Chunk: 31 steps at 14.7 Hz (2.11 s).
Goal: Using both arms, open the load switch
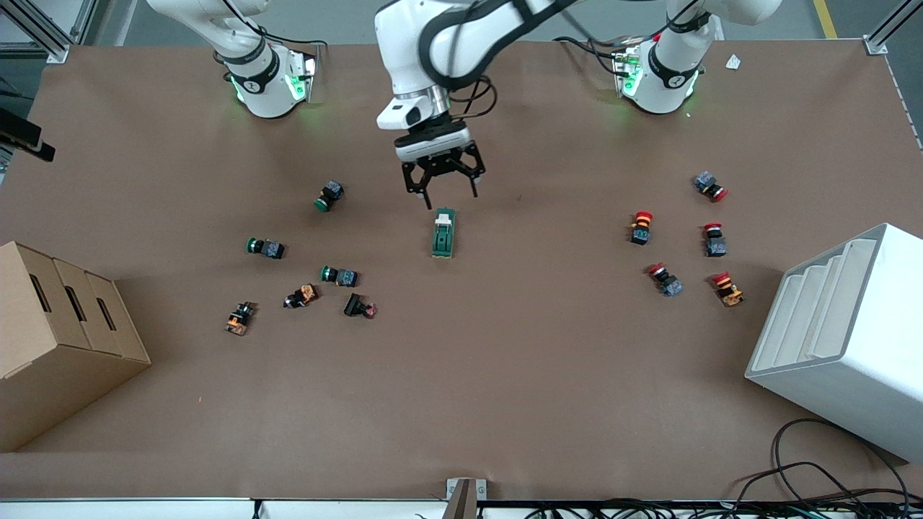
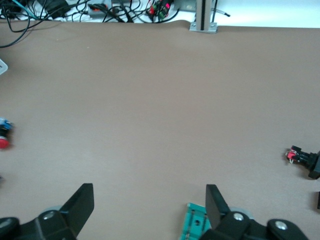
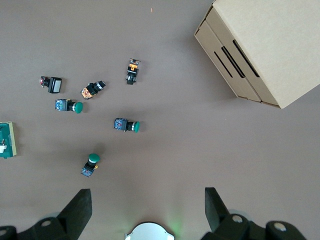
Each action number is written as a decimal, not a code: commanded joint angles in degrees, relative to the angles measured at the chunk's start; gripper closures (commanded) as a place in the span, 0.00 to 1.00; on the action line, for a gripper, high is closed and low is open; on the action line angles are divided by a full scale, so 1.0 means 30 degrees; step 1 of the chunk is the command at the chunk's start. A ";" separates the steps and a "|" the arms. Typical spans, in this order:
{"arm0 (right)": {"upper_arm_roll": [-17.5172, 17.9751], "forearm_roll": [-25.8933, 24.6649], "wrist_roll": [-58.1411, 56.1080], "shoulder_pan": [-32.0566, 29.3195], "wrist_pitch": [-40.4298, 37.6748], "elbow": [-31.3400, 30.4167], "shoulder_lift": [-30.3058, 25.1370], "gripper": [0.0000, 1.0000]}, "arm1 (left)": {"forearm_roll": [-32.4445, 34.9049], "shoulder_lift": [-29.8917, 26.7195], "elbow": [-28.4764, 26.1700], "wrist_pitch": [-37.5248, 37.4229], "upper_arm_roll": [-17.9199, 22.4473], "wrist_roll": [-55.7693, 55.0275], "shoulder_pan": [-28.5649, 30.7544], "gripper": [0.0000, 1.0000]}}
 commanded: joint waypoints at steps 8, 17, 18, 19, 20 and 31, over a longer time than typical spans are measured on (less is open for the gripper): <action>-0.0151 -0.0819 -0.0017 0.0037 0.0392 -0.1119 -0.1444 0.00 | -1.0848 -0.5630 0.2478 -0.2361 -0.0222 1.9873 1.0283 0.00; -0.0094 -0.0556 -0.0017 -0.0347 -0.0048 -0.1294 -0.1620 0.00 | -1.5918 -0.7942 0.2838 -0.5180 0.7173 2.9517 0.9949 0.00; -0.0093 -0.0556 -0.0046 -0.0288 0.0126 -0.1353 -0.1649 0.00 | -1.6040 -0.8380 0.2459 -0.5529 0.8003 3.0166 0.9505 0.00; -0.0064 -0.0556 -0.0046 -0.0259 0.0186 -0.1383 -0.1650 0.00 | -1.6128 -0.8703 0.2049 -0.5793 0.8388 3.0521 0.9443 0.00; -0.0035 -0.0556 -0.0133 -0.0229 0.0187 -0.1354 -0.1679 0.00 | -1.6245 -0.9026 0.1784 -0.5970 0.8624 3.0640 0.9442 0.00; -0.0093 -0.0556 -0.1277 -0.0288 -0.0018 -0.1500 -0.2001 0.00 | -1.8121 -1.1342 -0.1147 -0.6148 0.9859 3.0846 1.0318 0.00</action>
